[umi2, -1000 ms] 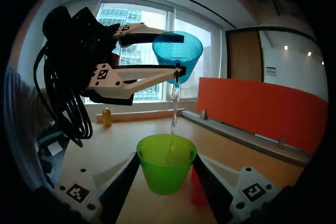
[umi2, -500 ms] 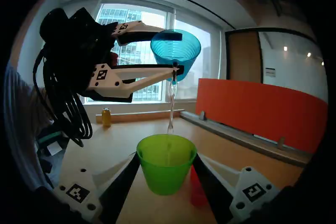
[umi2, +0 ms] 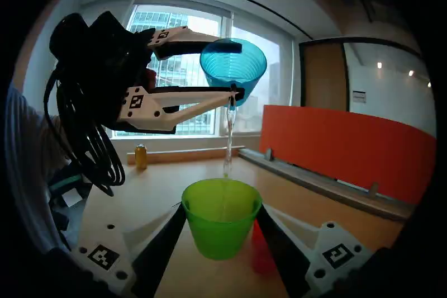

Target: Pour water

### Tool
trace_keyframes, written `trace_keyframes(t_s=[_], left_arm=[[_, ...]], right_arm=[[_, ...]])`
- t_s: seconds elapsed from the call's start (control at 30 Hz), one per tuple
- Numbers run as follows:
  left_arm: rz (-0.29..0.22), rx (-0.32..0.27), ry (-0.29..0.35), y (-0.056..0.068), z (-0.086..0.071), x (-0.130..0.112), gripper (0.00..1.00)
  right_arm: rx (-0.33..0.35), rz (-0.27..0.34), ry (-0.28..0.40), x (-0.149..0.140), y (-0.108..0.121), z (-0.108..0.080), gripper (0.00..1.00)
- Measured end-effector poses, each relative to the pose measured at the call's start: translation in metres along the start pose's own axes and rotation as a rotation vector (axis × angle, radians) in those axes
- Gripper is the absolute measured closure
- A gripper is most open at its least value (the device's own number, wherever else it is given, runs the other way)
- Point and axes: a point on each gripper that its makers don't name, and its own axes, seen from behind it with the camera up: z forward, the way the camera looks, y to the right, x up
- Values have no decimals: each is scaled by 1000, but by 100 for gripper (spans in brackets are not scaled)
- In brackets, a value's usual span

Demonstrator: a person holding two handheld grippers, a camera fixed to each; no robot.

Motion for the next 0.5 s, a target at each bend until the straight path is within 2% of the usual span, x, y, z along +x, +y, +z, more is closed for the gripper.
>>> trace_keyframes(t_s=[0.5], left_arm=[[55,1,-1,0,-2,2,14]], right_arm=[[2,-5,3,1,-2,2,10]])
